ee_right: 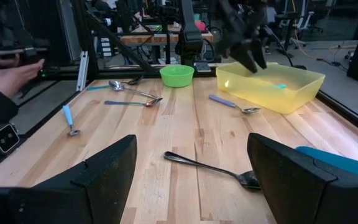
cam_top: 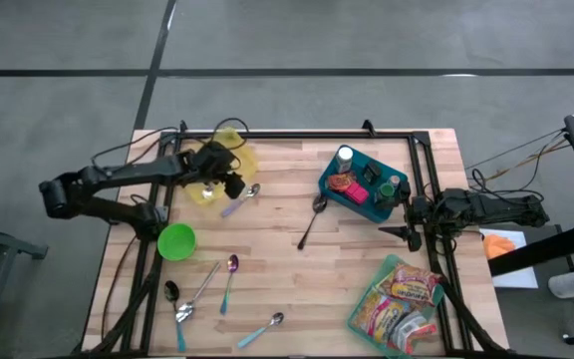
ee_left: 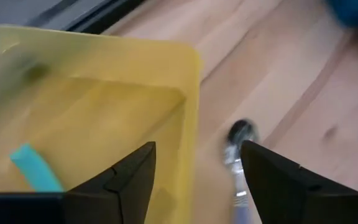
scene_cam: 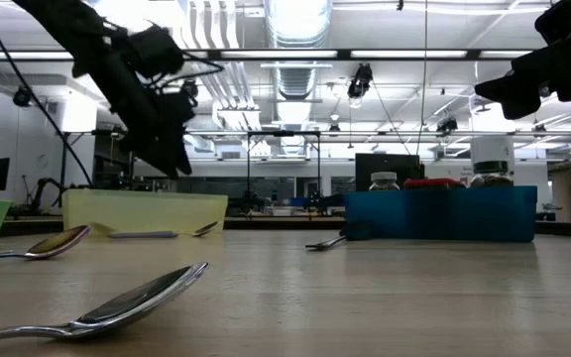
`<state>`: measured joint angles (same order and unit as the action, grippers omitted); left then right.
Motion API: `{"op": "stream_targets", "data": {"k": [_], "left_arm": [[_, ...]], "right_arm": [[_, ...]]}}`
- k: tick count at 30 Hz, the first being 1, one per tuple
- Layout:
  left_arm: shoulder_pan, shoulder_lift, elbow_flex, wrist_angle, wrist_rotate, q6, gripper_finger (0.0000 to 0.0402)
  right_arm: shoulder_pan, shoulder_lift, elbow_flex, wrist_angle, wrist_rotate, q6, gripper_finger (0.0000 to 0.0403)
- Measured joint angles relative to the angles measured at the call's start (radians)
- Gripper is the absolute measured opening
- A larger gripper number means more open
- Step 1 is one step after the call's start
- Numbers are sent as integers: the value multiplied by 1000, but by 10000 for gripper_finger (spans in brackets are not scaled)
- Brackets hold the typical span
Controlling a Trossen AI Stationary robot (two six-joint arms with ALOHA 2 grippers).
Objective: Pick & Place Food Item
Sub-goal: Put the purple spoon into the yellow bin
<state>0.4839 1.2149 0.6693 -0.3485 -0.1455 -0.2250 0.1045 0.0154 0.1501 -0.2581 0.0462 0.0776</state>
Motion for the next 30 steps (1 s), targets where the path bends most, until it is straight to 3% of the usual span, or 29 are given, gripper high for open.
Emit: {"op": "stream_targets", "data": {"k": [5, 15, 21, 30], "left_arm": [[-98, -40, 0, -1, -18, -159, 237], [-312, -40, 0, -32, -164, -338, 236], [-339, 4, 0, -41, -198, -416, 236], [-338, 207, 61, -99, -195, -437, 236]], "right_arm": [[0, 0, 0, 0, 0, 0, 303], [0, 0, 0, 0, 0, -1, 303], [0, 0, 0, 0, 0, 0, 303], [0, 0, 0, 0, 0, -1, 303]]}}
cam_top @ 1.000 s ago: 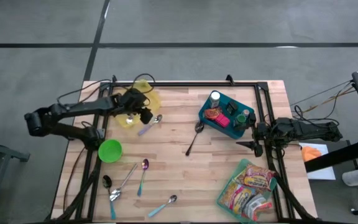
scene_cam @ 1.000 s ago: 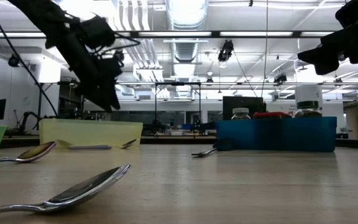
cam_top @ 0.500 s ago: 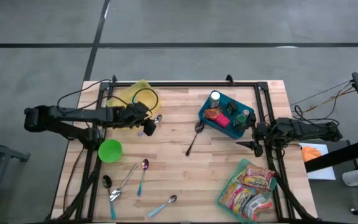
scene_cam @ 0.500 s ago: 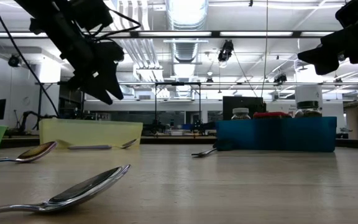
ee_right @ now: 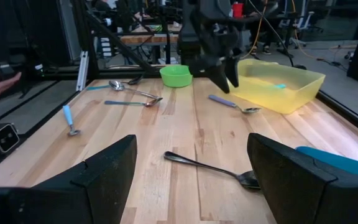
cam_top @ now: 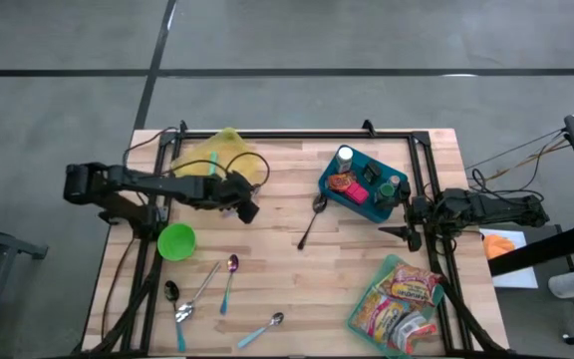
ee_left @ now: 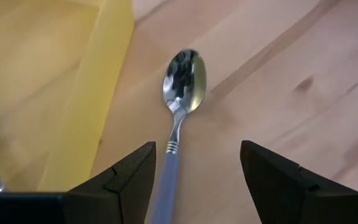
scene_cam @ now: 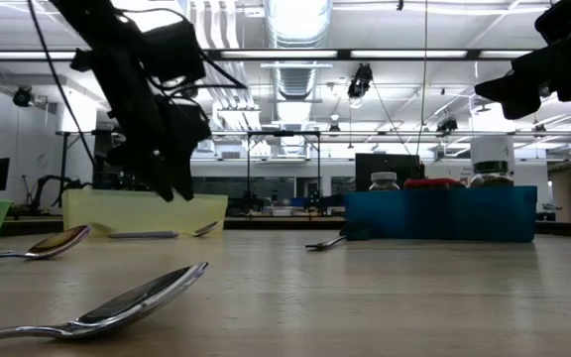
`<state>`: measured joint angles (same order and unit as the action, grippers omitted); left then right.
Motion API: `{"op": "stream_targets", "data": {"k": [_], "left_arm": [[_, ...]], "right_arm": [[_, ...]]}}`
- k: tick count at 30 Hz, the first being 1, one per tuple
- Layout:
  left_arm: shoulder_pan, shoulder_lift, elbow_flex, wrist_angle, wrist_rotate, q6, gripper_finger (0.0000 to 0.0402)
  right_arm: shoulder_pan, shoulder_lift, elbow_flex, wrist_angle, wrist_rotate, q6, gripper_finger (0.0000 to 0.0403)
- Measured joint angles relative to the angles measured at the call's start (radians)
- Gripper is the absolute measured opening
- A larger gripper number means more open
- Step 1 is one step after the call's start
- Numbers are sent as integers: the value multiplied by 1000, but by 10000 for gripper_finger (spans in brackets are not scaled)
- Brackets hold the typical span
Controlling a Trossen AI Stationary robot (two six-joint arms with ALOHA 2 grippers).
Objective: Pick & Place Food Item
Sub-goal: Put the purple spoon into the yellow bin
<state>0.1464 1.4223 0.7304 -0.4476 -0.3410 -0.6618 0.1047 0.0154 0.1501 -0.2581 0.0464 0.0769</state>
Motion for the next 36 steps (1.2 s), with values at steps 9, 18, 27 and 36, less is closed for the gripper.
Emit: {"op": "stream_targets", "data": {"k": [9, 18, 27, 36], "left_arm": [[31, 177, 64, -43, -11, 30, 236], [86, 232, 65, -35, 70, 24, 236], [96, 232, 65, -24, 103, 37, 215], [95, 233, 64, -14, 109, 26, 78]], "right_arm": [[0, 0, 0, 0, 0, 0, 303], [0, 0, 0, 0, 0, -1, 303], [0, 0, 0, 0, 0, -1, 303], [0, 0, 0, 0, 0, 1, 303]]}}
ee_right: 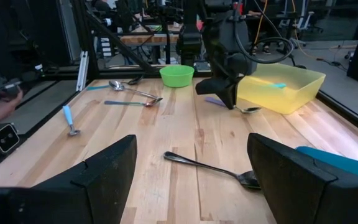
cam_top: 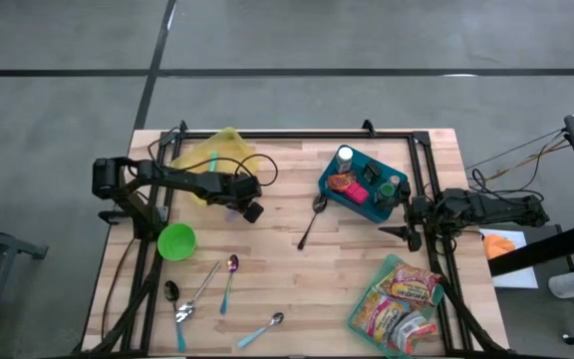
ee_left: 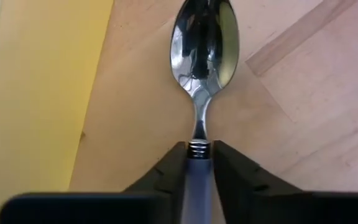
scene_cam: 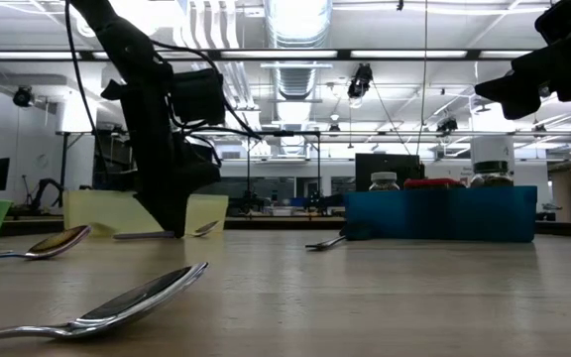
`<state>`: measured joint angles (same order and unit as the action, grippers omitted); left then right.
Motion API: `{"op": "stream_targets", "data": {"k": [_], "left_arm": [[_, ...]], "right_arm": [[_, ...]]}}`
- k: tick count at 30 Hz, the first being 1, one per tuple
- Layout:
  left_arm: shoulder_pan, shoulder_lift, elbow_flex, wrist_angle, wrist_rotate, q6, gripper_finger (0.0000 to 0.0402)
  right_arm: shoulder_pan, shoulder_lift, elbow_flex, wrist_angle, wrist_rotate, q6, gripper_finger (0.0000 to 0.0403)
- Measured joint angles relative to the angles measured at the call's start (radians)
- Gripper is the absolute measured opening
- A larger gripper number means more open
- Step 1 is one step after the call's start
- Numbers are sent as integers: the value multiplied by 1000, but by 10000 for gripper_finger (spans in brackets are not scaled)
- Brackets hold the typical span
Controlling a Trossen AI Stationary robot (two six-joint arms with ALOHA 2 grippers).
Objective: Pick & Place Food Item
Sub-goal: Put the purple spoon into the yellow bin
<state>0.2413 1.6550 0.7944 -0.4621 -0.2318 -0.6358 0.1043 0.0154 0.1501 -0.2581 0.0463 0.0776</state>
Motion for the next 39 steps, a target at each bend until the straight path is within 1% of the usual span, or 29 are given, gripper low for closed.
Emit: {"op": "stream_targets", "data": {"k": [4, 7, 9, 25, 32, 39], "left_arm": [[0, 0, 0, 4, -3, -1, 32], [1, -2, 1, 21, -10, 0, 10], [1, -1, 2, 28, -9, 0, 3], [-6, -1, 8, 25, 10, 0, 1], [-46, 4, 41, 16, 44, 10, 1], [-82, 3, 42, 20, 59, 10, 1]], "right_arm": [[0, 0, 0, 0, 0, -1, 303], [0, 0, 0, 0, 0, -2, 303], [0, 0, 0, 0, 0, 0, 303], [0, 0, 0, 0, 0, 0, 303], [0, 0, 0, 0, 0, -2, 303], [0, 0, 0, 0, 0, -1, 303]]}}
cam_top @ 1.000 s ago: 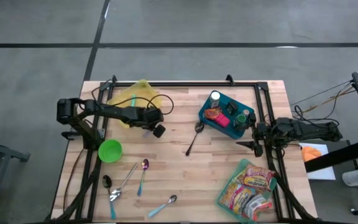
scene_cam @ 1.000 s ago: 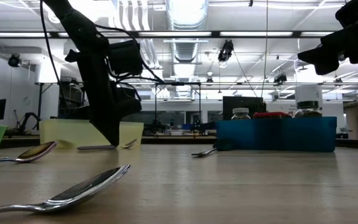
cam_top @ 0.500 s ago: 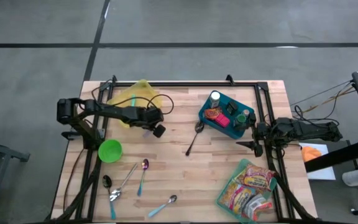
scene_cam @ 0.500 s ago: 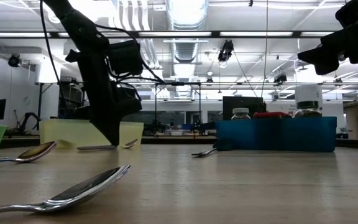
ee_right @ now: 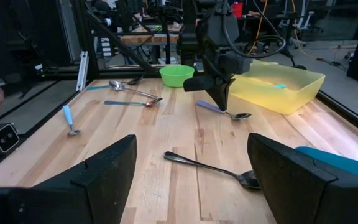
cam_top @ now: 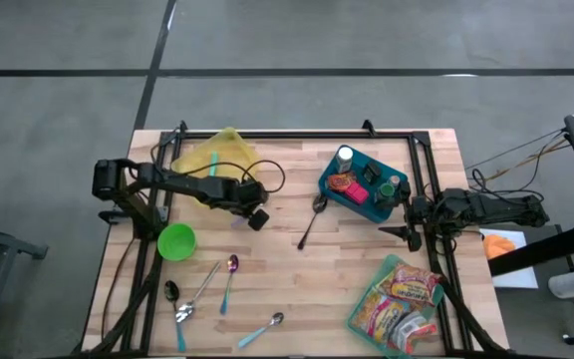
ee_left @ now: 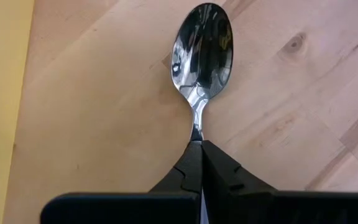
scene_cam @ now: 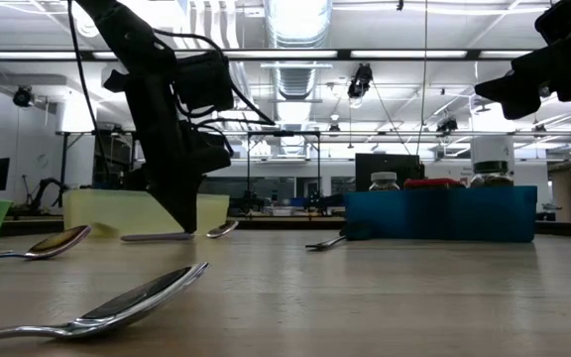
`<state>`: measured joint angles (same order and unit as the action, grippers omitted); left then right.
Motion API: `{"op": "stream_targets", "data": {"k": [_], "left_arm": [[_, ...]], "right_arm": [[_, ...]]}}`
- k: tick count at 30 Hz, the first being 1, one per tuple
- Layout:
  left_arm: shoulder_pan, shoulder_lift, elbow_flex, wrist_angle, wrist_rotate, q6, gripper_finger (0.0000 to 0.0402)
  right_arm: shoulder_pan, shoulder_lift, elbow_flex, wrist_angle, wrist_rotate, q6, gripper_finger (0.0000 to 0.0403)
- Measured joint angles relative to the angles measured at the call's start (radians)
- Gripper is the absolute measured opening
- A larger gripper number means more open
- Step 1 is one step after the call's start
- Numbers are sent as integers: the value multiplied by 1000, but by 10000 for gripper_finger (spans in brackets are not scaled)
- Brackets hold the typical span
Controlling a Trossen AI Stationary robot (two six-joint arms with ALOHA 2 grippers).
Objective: Pick & Place Food Item
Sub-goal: Put the purple spoon into the yellow bin
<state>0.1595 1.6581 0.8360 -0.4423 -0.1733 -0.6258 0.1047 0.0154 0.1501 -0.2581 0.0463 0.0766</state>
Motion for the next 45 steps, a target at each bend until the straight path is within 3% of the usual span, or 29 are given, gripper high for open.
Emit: {"op": "stream_targets", "data": {"k": [14, 23, 28, 45], "left_arm": [[-3, -2, 0, 0, -6, 5, 9], [-4, -2, 2, 10, -6, 8, 112], [-4, -2, 2, 36, -6, 31, 142], [19, -2, 74, 72, -24, 125, 147]], "right_arm": [[0, 0, 0, 0, 0, -1, 303], [0, 0, 0, 0, 0, -1, 303], [0, 0, 0, 0, 0, -1, 303], [0, 0, 0, 0, 0, 1, 303]]}}
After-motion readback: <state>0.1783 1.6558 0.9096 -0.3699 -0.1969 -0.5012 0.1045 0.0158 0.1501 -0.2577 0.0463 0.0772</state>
